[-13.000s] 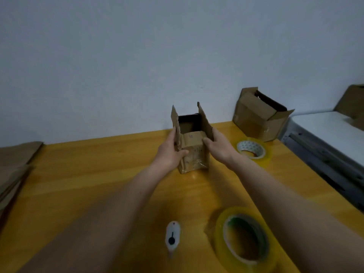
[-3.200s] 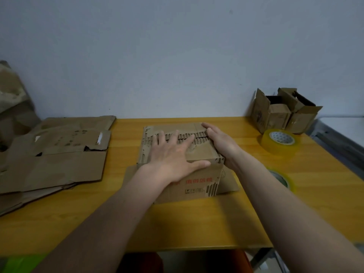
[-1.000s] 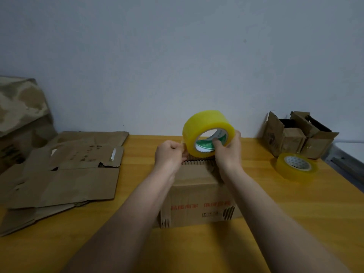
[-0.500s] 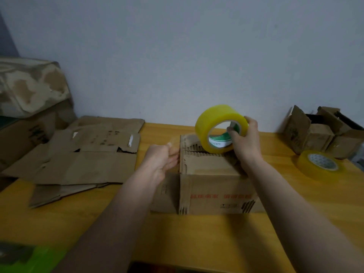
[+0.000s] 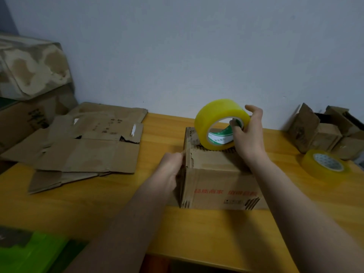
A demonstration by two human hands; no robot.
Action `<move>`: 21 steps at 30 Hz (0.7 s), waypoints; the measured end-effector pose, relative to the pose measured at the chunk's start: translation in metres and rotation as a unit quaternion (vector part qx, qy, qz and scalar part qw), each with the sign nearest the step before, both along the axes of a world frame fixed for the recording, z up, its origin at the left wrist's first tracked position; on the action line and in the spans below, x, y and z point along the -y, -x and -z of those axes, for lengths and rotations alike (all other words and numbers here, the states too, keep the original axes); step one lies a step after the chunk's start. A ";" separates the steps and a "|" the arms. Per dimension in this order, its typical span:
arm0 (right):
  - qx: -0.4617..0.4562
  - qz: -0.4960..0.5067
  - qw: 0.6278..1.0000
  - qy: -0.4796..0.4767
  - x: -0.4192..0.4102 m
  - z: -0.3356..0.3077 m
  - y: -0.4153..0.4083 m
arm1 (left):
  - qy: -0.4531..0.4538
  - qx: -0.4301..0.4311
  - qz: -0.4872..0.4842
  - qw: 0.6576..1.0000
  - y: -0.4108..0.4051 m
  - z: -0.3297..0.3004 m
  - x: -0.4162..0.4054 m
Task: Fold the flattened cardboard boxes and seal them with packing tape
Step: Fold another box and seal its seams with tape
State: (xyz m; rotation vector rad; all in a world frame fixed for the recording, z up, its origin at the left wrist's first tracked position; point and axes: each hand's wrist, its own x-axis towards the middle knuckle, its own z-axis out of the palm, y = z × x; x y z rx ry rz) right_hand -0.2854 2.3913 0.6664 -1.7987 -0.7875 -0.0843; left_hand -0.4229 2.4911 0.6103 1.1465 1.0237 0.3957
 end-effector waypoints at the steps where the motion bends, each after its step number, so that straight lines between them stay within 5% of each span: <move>1: -0.001 0.003 1.000 -0.003 0.001 0.000 0.000 | -0.013 -0.017 0.000 1.000 -0.002 0.001 -0.001; 5: -0.008 0.010 1.000 -0.016 0.002 0.000 0.000 | -0.187 -0.103 -0.008 0.977 0.001 -0.004 -0.008; 9: -0.012 0.012 1.000 -0.026 0.000 0.002 -0.002 | -0.311 0.077 0.135 0.938 0.010 -0.021 0.015; 12: -0.039 -0.006 0.999 -0.026 0.001 0.004 -0.003 | -0.409 -0.069 0.261 0.871 0.007 -0.021 0.022; 16: -0.049 -0.035 0.998 0.000 0.006 0.003 -0.007 | -0.548 -0.247 0.279 0.748 0.001 -0.028 0.020; 21: 0.032 -0.019 0.998 0.056 0.023 -0.015 -0.022 | -0.561 -0.307 0.302 0.707 0.000 -0.036 0.024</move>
